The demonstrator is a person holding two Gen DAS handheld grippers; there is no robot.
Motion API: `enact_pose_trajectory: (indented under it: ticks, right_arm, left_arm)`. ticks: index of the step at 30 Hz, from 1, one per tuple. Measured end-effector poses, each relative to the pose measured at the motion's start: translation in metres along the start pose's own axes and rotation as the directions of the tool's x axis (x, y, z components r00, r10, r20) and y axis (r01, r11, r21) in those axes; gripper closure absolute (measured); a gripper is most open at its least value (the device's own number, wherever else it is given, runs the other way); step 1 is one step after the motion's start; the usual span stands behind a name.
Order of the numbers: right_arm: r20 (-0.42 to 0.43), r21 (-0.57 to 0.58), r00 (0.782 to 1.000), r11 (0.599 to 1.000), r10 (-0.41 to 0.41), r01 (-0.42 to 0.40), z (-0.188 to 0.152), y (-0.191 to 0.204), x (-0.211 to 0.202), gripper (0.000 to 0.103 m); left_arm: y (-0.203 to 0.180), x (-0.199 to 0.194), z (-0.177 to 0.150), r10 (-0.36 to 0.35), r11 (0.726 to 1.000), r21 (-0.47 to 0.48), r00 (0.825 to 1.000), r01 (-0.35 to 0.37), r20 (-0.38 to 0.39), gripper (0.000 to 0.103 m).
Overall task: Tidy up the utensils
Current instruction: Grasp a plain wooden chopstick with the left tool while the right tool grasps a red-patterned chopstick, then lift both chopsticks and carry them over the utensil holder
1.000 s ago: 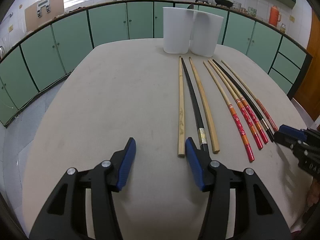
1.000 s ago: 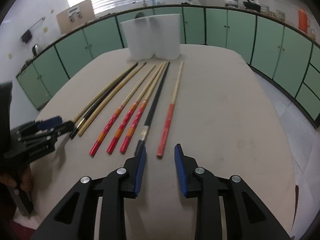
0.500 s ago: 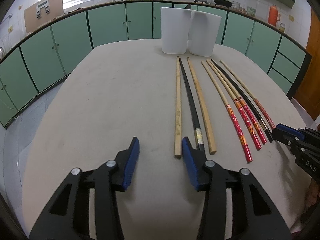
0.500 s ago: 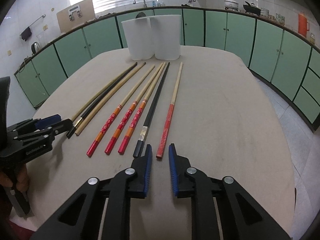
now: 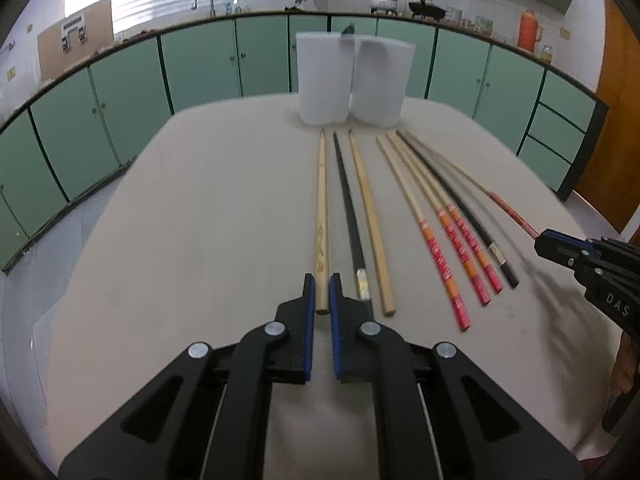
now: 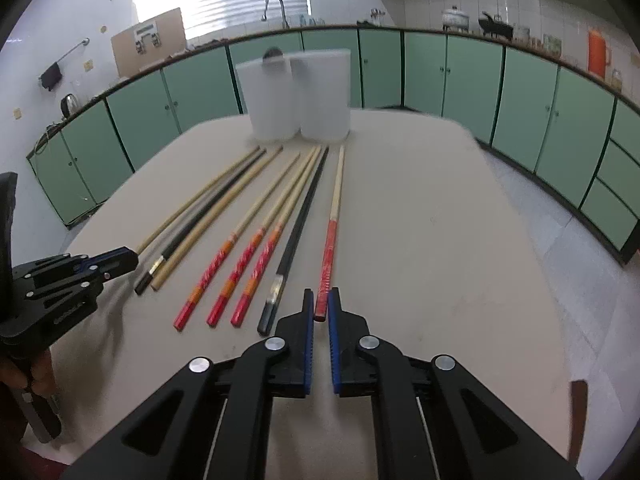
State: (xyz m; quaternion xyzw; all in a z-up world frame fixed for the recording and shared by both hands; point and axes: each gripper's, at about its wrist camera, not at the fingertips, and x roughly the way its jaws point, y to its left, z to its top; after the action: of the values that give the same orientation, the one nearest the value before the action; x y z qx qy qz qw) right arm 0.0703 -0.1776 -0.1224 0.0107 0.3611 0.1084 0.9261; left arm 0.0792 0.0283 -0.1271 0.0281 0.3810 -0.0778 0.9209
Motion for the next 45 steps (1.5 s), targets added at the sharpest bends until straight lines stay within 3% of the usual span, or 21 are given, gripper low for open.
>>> enact_pose_trajectory:
  ticks: [7,18,23,29,37,40,45]
  right_arm:
    - [0.088,-0.005,0.996,1.000,0.000,0.001,0.025,-0.007,-0.028,0.097]
    - [0.225,0.026,0.972,0.997,0.060,-0.068,0.089,-0.027,-0.069,0.097]
    - [0.253,0.030,0.963,0.994,0.093,-0.104,0.124,-0.036,-0.075,0.097]
    - [0.267,-0.016,0.959,0.996,0.091,-0.090,0.162,-0.042,-0.083,0.097]
    - [0.268,-0.062,0.957,0.994,0.106,-0.093,0.180,-0.035,-0.082,0.097]
    - [0.289,-0.065,0.949,0.992,0.122,-0.107,0.191,-0.037,-0.086,0.097]
    - [0.354,-0.083,0.924,0.989,0.145,-0.123,0.223,-0.037,-0.100,0.097]
  left_arm:
    - [-0.001,-0.040,0.030,0.002,1.000,0.019,0.993,-0.004,0.117,0.097]
    - [-0.007,-0.088,0.086,-0.031,0.999,0.032,0.956,0.022,0.292,0.097]
    - [-0.010,-0.093,0.109,-0.036,0.999,0.038,0.945,0.026,0.325,0.097]
    - [-0.010,-0.092,0.133,-0.052,0.999,0.031,0.937,0.043,0.346,0.097]
    - [-0.007,-0.098,0.147,-0.057,0.998,0.048,0.927,0.042,0.371,0.097]
    - [-0.004,-0.106,0.155,-0.050,0.998,0.043,0.918,0.036,0.393,0.097]
    - [0.002,-0.128,0.178,-0.040,0.999,0.034,0.885,0.028,0.463,0.097]
